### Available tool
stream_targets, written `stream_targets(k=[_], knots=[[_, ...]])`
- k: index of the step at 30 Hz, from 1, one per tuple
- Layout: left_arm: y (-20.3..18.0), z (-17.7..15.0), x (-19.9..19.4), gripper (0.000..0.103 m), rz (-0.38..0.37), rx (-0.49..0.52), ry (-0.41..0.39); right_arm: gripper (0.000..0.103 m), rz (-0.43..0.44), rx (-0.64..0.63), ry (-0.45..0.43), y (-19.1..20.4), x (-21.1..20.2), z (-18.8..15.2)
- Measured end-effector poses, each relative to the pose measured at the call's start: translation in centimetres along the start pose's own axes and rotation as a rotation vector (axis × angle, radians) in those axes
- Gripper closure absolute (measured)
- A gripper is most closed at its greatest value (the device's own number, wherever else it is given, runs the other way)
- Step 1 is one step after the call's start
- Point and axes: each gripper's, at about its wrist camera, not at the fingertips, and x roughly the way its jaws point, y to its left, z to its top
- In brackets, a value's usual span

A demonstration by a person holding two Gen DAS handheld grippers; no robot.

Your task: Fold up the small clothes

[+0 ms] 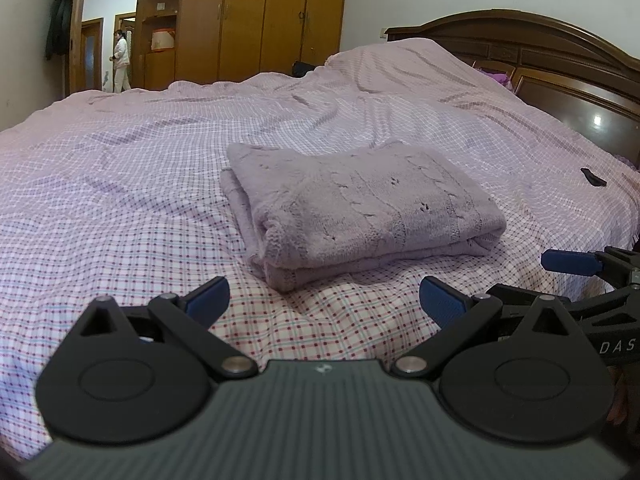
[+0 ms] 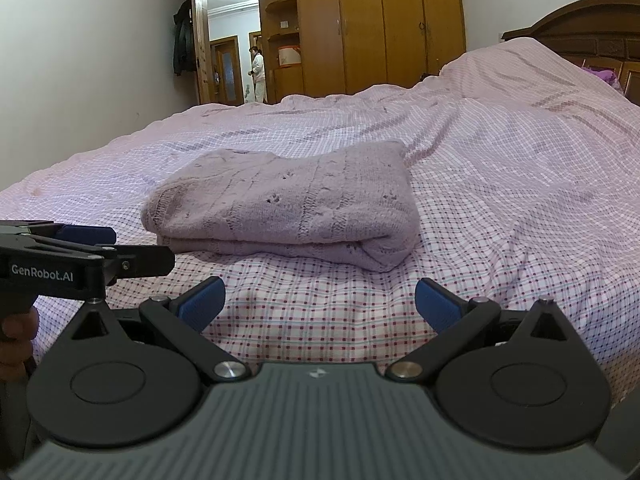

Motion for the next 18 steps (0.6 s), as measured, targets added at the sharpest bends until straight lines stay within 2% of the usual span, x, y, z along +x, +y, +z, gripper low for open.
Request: stream_targets(k=[18], knots=[[-0.04,-0.08,0.03,0.0,-0.005,0.005,0.006,0.0,0.005,0.004,0.0,-0.04,-0.03,0.02]])
